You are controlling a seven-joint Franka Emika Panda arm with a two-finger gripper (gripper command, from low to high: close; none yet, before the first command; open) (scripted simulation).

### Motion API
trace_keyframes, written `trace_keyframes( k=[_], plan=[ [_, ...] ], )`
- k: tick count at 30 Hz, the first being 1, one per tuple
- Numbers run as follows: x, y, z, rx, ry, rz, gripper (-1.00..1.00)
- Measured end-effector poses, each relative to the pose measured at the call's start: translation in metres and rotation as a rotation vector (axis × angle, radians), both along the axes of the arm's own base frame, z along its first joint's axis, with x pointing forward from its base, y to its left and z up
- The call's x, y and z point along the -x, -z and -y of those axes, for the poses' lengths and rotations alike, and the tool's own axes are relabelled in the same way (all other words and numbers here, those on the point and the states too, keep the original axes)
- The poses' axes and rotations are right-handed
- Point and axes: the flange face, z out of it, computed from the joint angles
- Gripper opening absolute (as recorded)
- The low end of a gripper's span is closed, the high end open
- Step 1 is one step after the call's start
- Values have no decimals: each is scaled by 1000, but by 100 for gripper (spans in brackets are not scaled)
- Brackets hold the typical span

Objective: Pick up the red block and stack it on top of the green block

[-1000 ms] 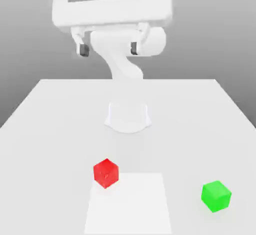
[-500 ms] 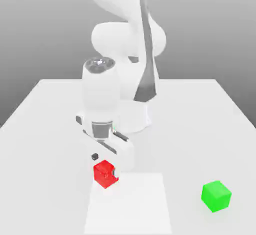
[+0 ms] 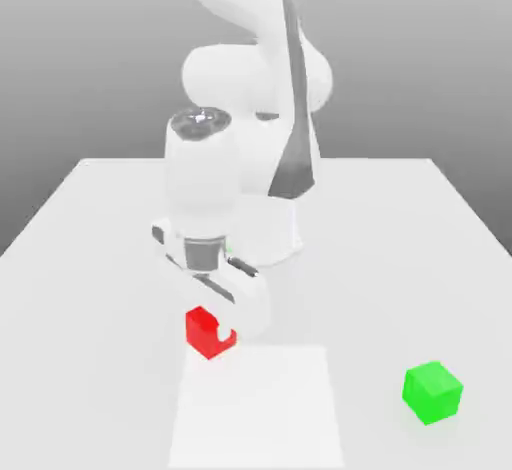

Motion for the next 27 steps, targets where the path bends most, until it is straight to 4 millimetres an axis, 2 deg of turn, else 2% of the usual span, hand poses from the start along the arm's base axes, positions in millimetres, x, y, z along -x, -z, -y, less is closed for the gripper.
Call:
trace_keyframes(
  k=[2, 6, 8, 10, 11, 15, 16, 23, 27],
  plan=[
    [-21, -8, -33, 5, -154, -2, -100],
    [-56, -22, -143, 10, -571, -5, -100],
    [-64, -29, -198, 8, -762, -5, -100],
    [-61, -36, -260, 4, -964, -2, -100],
    [-62, -35, -275, 2, -1017, -1, -100],
    [-66, 4, -285, 0, -1052, 0, -100],
    [-65, 16, -285, 0, -1053, 0, 100],
    [-65, 18, -285, 0, -1054, -1, 100],
    [-66, -23, -285, 0, -1054, 0, 100]
  ],
)
